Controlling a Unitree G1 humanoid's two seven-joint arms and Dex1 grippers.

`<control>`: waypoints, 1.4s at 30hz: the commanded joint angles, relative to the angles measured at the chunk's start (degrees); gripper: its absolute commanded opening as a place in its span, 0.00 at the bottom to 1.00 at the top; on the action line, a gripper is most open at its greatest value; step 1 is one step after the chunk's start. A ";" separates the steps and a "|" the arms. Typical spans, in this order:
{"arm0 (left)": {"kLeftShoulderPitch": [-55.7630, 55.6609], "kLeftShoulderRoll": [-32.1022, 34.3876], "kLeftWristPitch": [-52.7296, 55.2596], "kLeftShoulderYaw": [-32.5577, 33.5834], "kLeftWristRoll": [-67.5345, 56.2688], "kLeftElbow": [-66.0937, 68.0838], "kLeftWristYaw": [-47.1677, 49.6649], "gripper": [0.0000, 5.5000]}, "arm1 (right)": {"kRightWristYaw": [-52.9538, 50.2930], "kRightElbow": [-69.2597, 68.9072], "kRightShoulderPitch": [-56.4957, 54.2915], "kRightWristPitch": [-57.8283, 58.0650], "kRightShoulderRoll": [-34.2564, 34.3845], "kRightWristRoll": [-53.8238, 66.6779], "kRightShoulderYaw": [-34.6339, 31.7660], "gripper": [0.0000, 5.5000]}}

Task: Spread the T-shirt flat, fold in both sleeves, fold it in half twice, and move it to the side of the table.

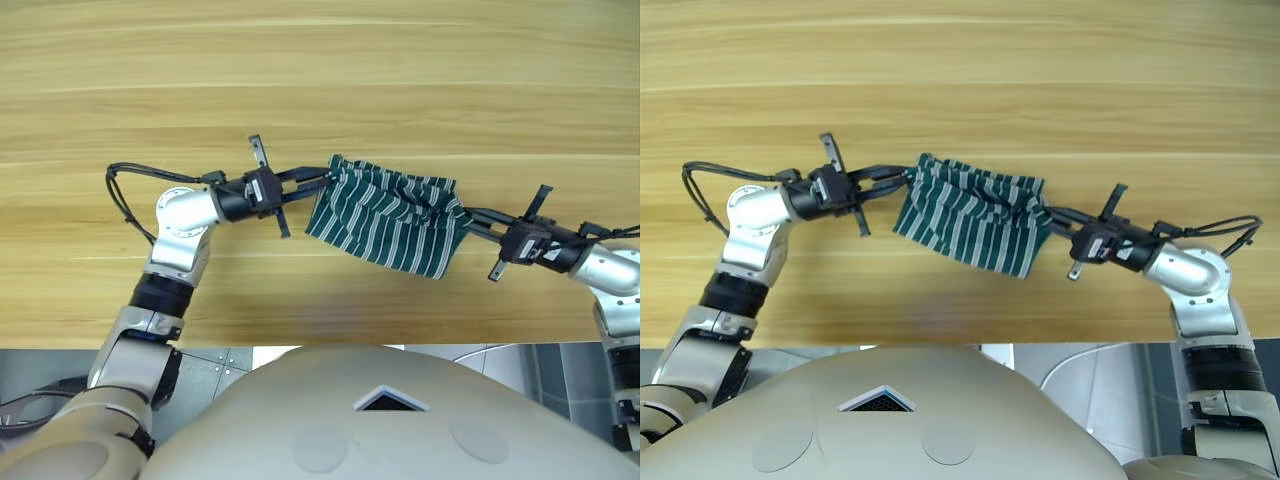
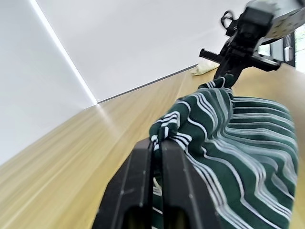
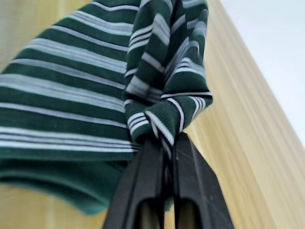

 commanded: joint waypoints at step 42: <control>-28.18 -13.61 8.55 23.07 1.00 51.75 2.42 0.71 | 11.70 42.81 -28.40 35.41 15.87 28.02 -19.57 0.79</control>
